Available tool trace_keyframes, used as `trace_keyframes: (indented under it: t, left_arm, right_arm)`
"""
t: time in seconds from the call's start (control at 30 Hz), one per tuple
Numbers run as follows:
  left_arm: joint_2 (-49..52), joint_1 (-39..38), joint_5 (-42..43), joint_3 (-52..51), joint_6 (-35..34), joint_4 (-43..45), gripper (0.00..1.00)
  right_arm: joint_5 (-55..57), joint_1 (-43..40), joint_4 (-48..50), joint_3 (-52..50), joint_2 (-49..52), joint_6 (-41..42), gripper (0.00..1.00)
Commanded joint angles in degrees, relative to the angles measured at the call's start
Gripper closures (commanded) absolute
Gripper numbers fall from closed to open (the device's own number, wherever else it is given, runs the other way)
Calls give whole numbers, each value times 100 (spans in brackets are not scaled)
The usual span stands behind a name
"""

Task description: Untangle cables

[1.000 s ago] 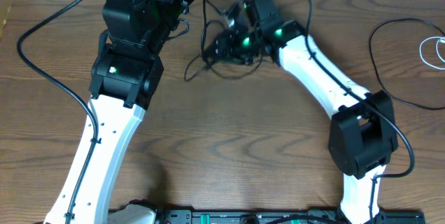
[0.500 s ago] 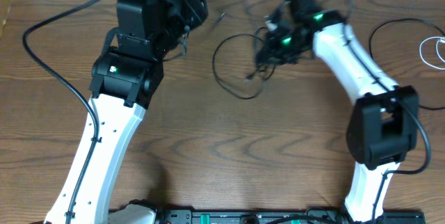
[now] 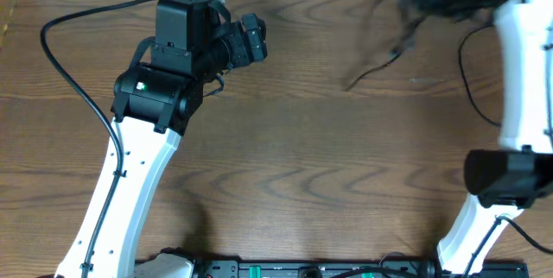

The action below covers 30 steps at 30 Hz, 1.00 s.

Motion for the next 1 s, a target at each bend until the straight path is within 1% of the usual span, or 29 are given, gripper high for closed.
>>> trace_keyframes:
  t: [0.0, 0.17, 0.23, 0.33, 0.43, 0.53, 0.7, 0.8, 0.83, 0.87, 0.9, 0.93, 0.97]
  left_arm:
    - [13, -7, -57, -11, 245, 0, 8]
    - [13, -7, -57, -11, 245, 0, 8]
    - [13, -7, -57, -11, 245, 0, 8]
    - [15, -7, -57, -11, 245, 17, 8]
    - [24, -7, -57, -11, 243, 42, 7]
    - [39, -7, -57, -11, 243, 39, 8]
    - [72, -7, -55, -11, 243, 35, 7]
    - [76, -7, -55, -11, 243, 35, 8]
    - [76, -7, -55, -11, 243, 37, 7]
    - [76, -7, -55, -11, 243, 35, 8]
    - [76, -7, -55, -11, 243, 35, 8]
    - [76, -7, -52, -11, 243, 33, 8]
    - [76, -7, -55, -11, 243, 35, 8]
  right_arm:
    - [109, -612, -92, 914, -240, -127, 99]
    - [109, -1867, -208, 2162, -240, -13, 99]
    - [109, -2393, -201, 2411, -240, 79, 99]
    - [85, -3213, -149, 2463, -238, 149, 99]
    - [111, -3751, -153, 2299, -212, 146, 99]
    - [232, -4079, -127, 2000, -149, 63, 99]
    - [872, -4144, 109, 1255, 48, -48, 99]
    - [964, -4138, 514, 754, 188, -44, 99]
    - [964, -4138, 616, 645, 223, -44, 97]
    - [964, -4138, 750, 505, 267, -44, 86]
    - [962, -4138, 835, 420, 304, -44, 71]
    - [964, -4133, 901, 350, 343, -44, 53]
    - [964, -4133, 931, 315, 372, -46, 40]
